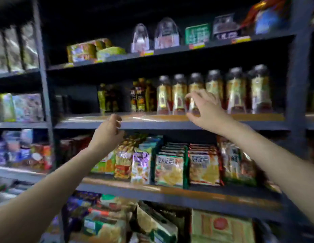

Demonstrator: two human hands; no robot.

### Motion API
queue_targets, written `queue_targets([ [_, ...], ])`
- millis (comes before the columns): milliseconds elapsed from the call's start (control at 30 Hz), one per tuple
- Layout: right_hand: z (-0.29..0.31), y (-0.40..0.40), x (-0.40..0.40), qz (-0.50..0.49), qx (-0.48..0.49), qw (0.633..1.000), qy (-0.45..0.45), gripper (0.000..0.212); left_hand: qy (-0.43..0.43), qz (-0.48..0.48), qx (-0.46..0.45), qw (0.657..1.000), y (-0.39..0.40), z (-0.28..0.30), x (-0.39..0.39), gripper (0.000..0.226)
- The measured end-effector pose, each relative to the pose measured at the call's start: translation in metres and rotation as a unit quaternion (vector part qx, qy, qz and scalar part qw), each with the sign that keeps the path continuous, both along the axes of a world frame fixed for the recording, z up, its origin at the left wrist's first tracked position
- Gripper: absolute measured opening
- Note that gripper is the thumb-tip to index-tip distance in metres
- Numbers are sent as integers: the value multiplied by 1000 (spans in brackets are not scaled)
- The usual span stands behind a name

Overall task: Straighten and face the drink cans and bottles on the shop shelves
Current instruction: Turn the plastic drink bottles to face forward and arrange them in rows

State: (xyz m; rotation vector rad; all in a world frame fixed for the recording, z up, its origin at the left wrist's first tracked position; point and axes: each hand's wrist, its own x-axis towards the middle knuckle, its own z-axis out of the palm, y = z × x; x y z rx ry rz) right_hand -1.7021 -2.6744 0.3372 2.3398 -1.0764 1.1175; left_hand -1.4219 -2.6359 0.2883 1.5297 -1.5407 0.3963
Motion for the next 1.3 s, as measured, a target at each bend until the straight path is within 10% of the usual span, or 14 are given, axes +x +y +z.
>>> queue_targets([
  [600,93,-224,325,90,89,989,74,72,-2,36,-96,995,-201,79,260,28],
  [867,107,-278,415,64,176,982,-26,105,18,-46,-40,998,-270,101,304,45],
  [1033,102,-306,457,41,214,971,-98,113,173,-148,-23,973,-291,92,319,44],
  [1300,88,-258,435,41,150,963,-218,98,196,-231,-14,953,-293,91,320,39],
])
